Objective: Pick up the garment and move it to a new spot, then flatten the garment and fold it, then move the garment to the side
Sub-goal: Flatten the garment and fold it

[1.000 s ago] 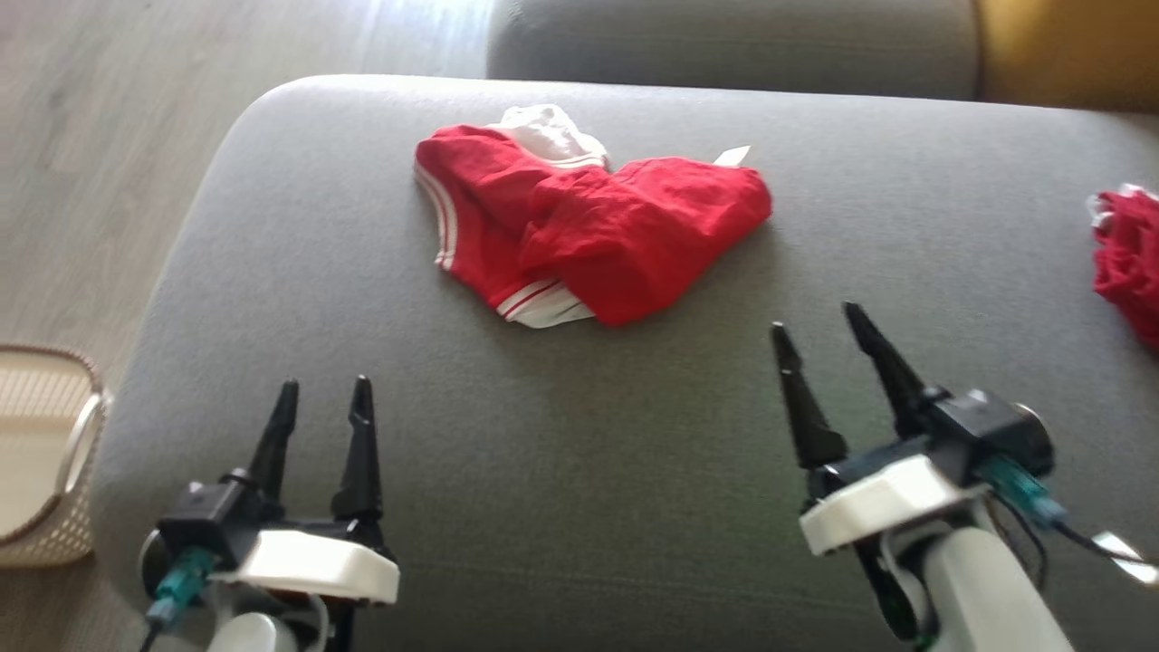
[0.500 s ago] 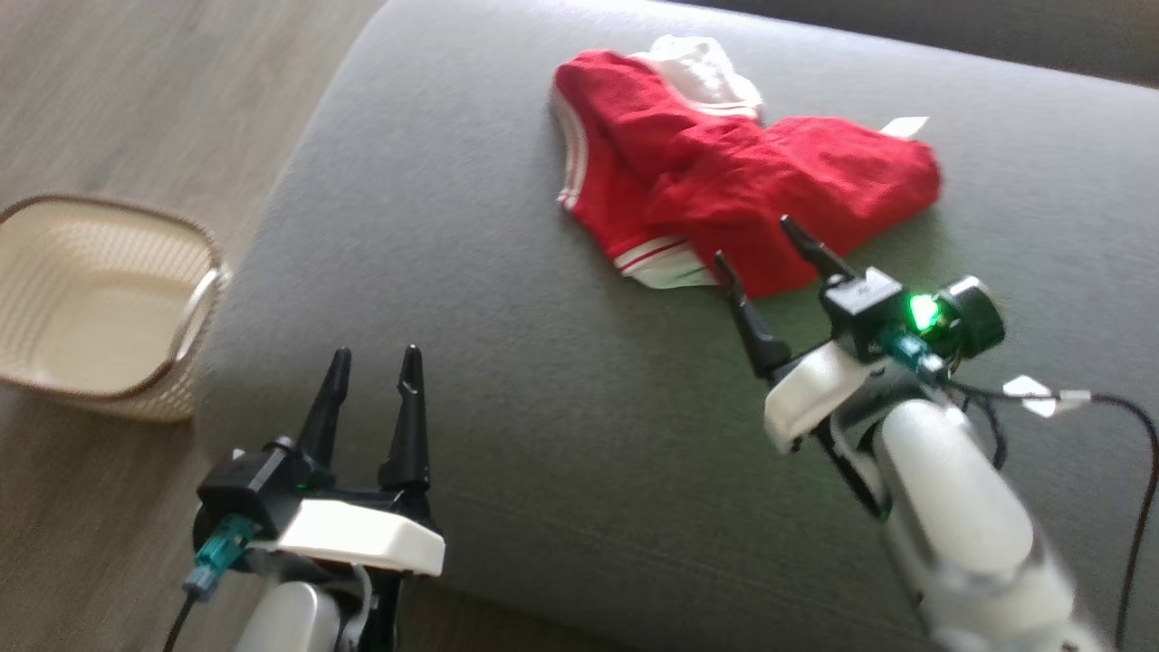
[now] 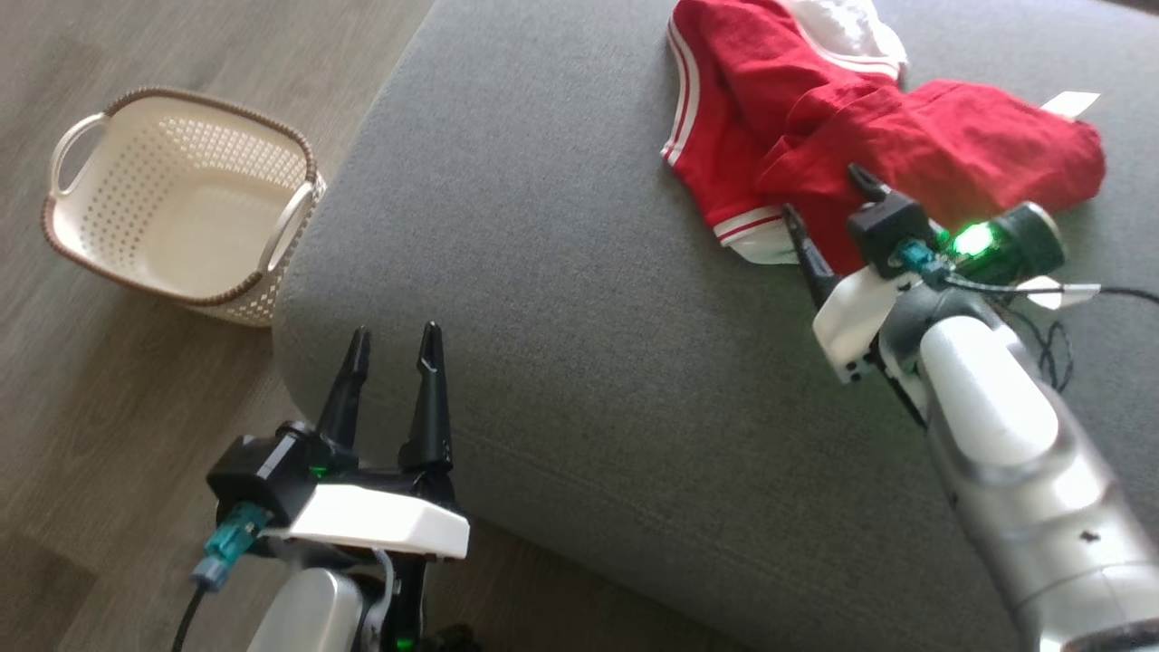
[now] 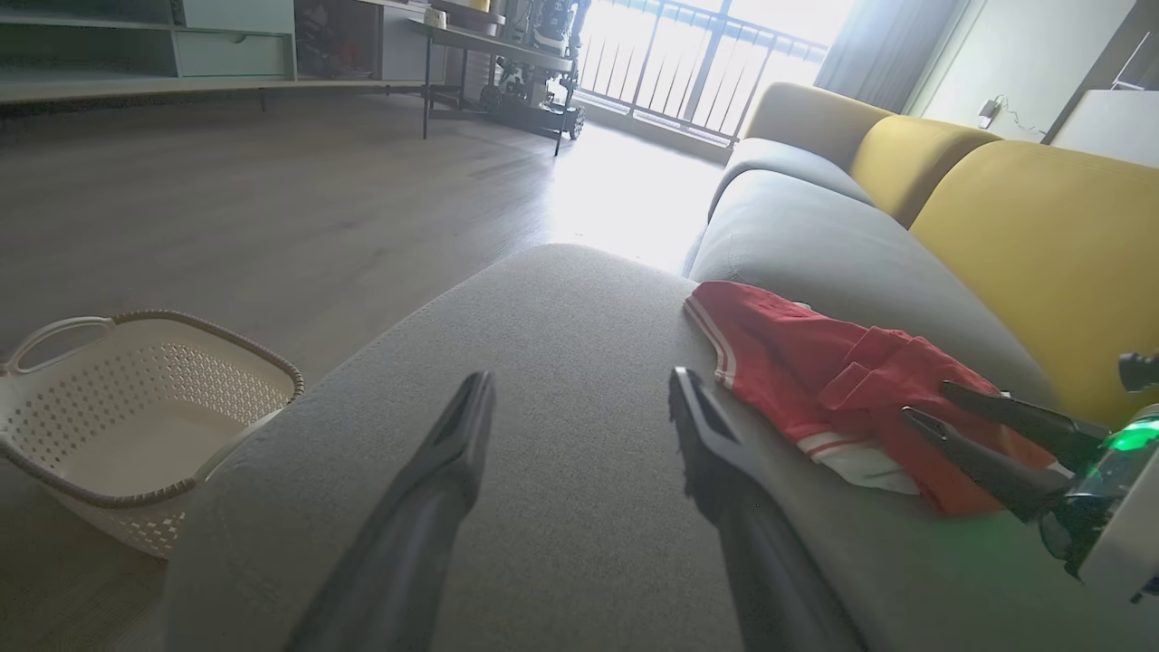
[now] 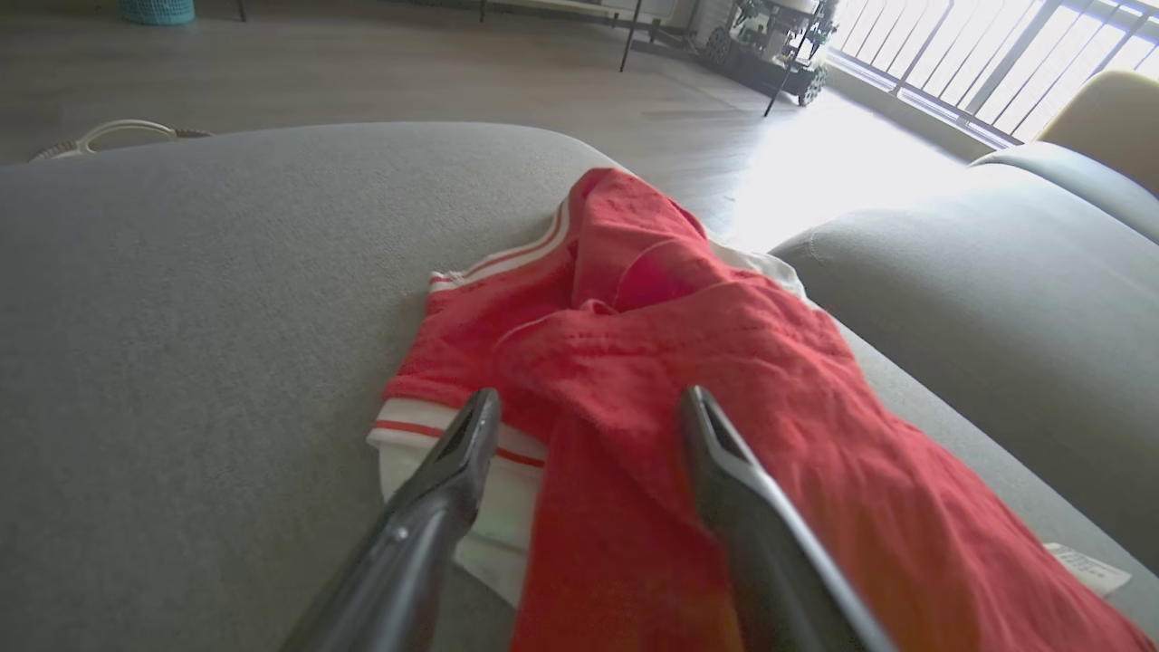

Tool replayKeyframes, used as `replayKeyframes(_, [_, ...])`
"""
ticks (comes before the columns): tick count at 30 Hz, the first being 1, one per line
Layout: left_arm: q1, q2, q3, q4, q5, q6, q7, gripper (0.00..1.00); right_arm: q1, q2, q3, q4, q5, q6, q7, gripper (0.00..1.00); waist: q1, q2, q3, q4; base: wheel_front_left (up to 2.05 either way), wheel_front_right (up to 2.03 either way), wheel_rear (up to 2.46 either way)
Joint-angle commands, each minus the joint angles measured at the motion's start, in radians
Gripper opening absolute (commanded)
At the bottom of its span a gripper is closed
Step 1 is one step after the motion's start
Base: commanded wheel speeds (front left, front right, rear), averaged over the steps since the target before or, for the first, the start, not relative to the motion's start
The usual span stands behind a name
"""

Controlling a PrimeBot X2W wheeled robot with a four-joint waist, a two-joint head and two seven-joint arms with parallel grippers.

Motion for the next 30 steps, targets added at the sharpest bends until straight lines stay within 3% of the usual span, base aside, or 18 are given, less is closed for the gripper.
replayKeyframes(1, [-0.036, 0.002, 0.024, -0.049, -0.011, 0.018, -0.005, 1.0, -0.058, 0.004, 0.006, 0.005, -0.021, 0.0, -0.016, 1.0, 0.0, 0.0, 0.022, 0.012, 0.0, 0.0, 0.0])
replayKeyframes(6, [-0.025, 0.002, 0.016, -0.063, -0.019, 0.033, -0.005, 1.0, -0.103, 0.007, -0.023, 0.075, -0.05, 0.0, -0.029, 1.0, 0.0, 0.0, 0.035, 0.017, 0.0, 0.0, 0.0])
replayKeyframes(7, [-0.024, 0.002, 0.014, -0.063, -0.018, 0.035, -0.005, 1.0, -0.111, 0.01, -0.031, 0.089, -0.053, 0.0, -0.035, 0.37, 0.0, 0.0, 0.035, 0.018, 0.0, 0.0, 0.0])
replayKeyframes(8, [-0.023, 0.002, 0.013, -0.063, -0.018, 0.036, -0.005, 1.0, -0.118, 0.014, -0.042, 0.099, -0.053, 0.0, -0.043, 0.0, 0.0, 0.0, 0.035, 0.018, 0.0, 0.0, 0.0])
replayKeyframes(17, [-0.034, 0.002, 0.014, -0.022, 0.005, 0.013, -0.005, 1.0, -0.085, 0.059, -0.18, 0.063, 0.029, 0.0, -0.088, 0.0, 0.0, 0.0, -0.041, -0.007, 0.0, 0.0, 0.0])
replayKeyframes(25, [-0.021, 0.002, 0.049, 0.004, 0.044, -0.015, -0.005, 1.0, 0.019, 0.078, -0.224, -0.211, 0.253, 0.0, -0.09, 0.0, 0.0, 0.0, -0.131, -0.161, 0.0, 0.0, 0.0])
replayKeyframes(30, [-0.007, 0.002, 0.07, 0.013, 0.058, -0.026, -0.005, 1.0, 0.086, 0.079, -0.315, -0.335, 0.302, 0.0, -0.034, 0.0, 0.0, 0.0, -0.173, -0.227, 0.0, 0.0, 0.0])
